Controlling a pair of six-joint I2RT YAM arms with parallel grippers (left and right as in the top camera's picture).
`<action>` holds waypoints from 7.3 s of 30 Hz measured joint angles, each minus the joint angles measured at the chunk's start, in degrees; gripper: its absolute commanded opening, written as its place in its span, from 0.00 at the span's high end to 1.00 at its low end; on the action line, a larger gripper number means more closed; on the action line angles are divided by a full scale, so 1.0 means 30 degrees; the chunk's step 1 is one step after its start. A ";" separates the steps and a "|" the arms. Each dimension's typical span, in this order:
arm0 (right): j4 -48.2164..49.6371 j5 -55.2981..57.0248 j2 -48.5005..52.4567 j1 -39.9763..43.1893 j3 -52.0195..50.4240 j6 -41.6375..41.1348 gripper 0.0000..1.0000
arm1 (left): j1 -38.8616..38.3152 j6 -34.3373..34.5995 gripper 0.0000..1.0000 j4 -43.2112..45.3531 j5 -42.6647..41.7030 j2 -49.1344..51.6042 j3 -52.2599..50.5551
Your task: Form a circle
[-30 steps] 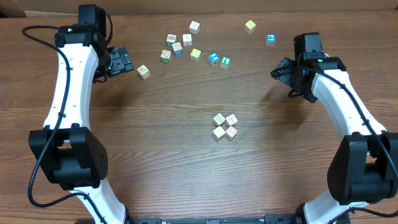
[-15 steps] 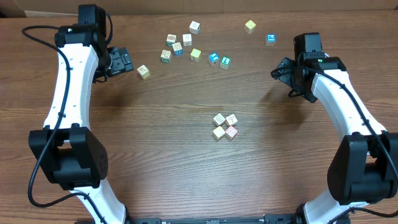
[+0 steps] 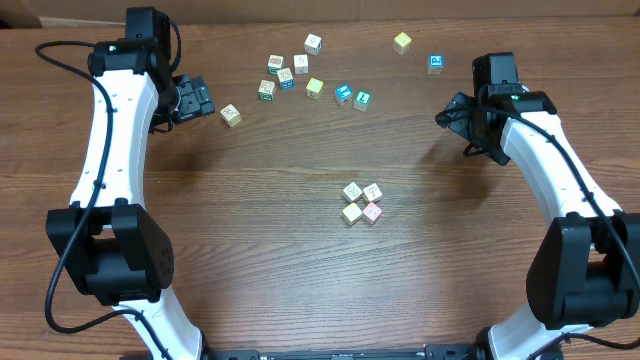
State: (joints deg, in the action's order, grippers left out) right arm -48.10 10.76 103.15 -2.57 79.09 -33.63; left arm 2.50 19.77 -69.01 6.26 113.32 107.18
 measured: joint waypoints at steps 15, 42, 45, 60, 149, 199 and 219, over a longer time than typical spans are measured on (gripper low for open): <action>0.0007 0.0000 0.0000 0.0000 0.0007 -0.0007 0.00 | 0.0000 0.0000 0.00 -0.0007 0.0000 0.0000 0.0000; 0.0007 0.0000 0.0000 0.0000 0.0000 0.0007 0.00 | -0.0015 -0.0015 0.00 -0.0029 0.0007 -0.5843 -0.0015; 0.0022 0.0000 0.0000 0.0000 0.0007 -0.0007 0.00 | -0.0015 -0.0313 0.00 -0.0627 0.0015 -0.6696 -0.0015; 0.0022 0.0000 0.0000 0.0000 0.0000 -0.0007 0.00 | -0.0015 -0.1144 0.01 0.5399 -0.1676 -0.7970 -0.6390; 0.0022 0.0015 0.0000 0.0000 0.0007 0.0000 0.00 | -0.0685 -0.8094 0.00 2.1566 -0.2579 -3.7448 -3.5569; 0.0015 0.0022 0.0000 0.0000 0.0007 0.0007 0.00 | -0.0685 -0.8247 0.00 2.1566 -0.2579 -3.7456 -3.5569; -0.1370 0.1020 -0.1938 0.0000 -0.0801 0.0896 0.00 | -0.0685 -0.8247 0.01 2.1566 -0.2579 -3.7456 -3.5569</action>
State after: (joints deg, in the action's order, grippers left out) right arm -52.21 13.82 97.34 -2.57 76.69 -30.94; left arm 0.45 -4.97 -4.32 -1.48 0.95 0.47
